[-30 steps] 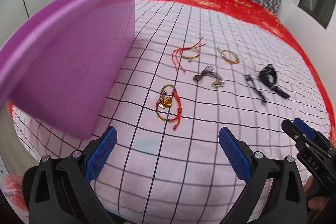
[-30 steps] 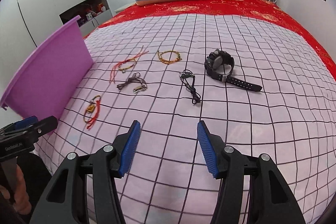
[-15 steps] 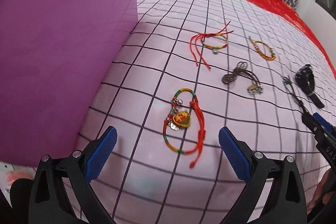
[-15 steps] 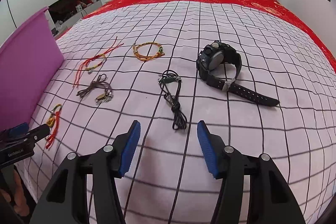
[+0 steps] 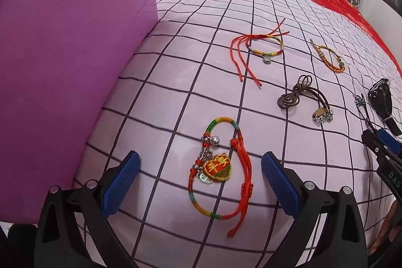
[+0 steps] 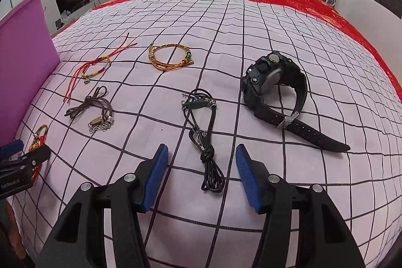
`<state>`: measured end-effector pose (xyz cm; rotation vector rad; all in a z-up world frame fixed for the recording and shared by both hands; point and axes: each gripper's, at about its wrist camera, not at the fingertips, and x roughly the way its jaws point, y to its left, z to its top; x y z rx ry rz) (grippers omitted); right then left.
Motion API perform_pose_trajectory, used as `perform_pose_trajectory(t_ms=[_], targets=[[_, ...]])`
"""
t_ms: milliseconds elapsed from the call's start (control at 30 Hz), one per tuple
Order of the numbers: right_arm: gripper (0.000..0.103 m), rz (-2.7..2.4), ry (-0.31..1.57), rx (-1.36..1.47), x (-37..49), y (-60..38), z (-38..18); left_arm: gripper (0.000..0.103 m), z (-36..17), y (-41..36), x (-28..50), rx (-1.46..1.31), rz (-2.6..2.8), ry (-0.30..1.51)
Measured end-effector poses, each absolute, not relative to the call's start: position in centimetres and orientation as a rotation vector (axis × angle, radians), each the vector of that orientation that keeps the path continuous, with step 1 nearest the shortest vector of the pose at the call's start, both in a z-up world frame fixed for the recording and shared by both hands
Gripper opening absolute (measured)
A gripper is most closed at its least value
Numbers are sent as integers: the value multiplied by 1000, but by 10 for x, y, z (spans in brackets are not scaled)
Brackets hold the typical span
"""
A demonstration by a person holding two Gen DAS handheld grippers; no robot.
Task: Organize jewelry
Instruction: 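Grasp the black cord with the right gripper while the left grasps the rainbow heart-charm bracelet, then lift and carry the cord and heart-charm bracelet over the purple basin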
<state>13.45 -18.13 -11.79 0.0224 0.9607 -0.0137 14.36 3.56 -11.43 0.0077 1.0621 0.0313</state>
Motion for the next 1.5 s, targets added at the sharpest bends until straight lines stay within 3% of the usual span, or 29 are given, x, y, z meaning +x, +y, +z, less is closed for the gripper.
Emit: perform_pose_trajectory(t_ms=[133, 333, 367, 433, 533, 567, 600, 1067, 1500], targets=[[47, -19, 958, 1, 137, -181, -120, 96, -116, 32, 144, 14, 33, 1049], [16, -16, 959, -57, 139, -171, -121, 86, -114, 29, 142, 22, 21, 1043], [11, -15, 961, -76, 140, -168, -122, 80, -113, 27, 141, 28, 14, 1042], [11, -22, 960, -95, 140, -165, -121, 67, -111, 23, 140, 34, -1, 1038], [10, -12, 964, -70, 138, -166, -121, 40, -108, 19, 134, 27, -39, 1036], [10, -9, 968, -55, 137, -168, -120, 25, -107, 19, 132, 21, -50, 1037], [10, -7, 969, -47, 135, -168, -119, 19, -106, 20, 130, 13, -61, 1040], [10, 46, 960, 91, 79, -164, -91, 19, -82, 34, 86, -100, -194, 1064], [10, 101, 854, 137, 23, -143, -28, 19, -16, 45, 38, -106, -265, 969]])
